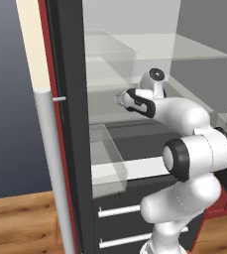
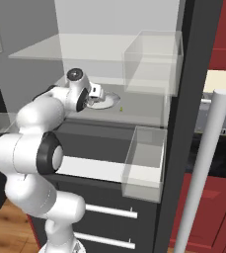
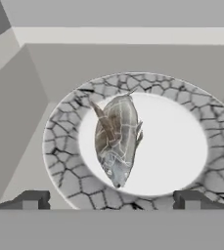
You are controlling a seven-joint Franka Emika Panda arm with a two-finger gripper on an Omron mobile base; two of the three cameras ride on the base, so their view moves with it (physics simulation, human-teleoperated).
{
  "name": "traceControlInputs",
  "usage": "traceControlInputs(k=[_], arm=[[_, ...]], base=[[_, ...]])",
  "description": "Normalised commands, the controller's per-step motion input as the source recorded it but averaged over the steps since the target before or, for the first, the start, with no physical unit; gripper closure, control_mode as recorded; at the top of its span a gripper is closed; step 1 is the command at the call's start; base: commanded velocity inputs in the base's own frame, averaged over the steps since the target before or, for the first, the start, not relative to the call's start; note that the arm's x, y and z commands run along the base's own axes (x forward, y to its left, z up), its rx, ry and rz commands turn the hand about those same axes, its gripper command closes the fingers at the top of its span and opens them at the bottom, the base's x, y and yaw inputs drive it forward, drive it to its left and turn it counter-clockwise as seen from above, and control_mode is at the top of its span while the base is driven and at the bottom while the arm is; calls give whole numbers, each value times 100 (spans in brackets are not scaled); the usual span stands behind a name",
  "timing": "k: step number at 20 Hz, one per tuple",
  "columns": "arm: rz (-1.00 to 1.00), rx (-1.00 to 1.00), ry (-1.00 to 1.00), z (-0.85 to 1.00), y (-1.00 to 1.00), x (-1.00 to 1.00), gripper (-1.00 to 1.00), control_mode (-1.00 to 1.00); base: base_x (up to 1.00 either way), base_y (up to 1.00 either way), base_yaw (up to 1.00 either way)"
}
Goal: Transport the fish from the fridge to the microwave and turn on the microwave.
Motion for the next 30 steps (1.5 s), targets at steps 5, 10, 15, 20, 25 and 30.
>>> traceControlInputs(k=[5, 10, 15, 20, 25, 30], arm=[[0, 0, 0, -8, 0, 43, -100, -100], [0, 0, 0, -12, 0, 38, -100, -100], [0, 0, 0, -16, 0, 30, -100, -100], [0, 0, 0, -13, 0, 22, -100, -100], [0, -1, 0, -20, 0, 8, -100, -100], [0, 0, 0, -19, 0, 2, -100, -100]], base=[[0, 0, 0], [0, 0, 0], [0, 0, 0], [0, 0, 0], [0, 0, 0], [0, 0, 0]])
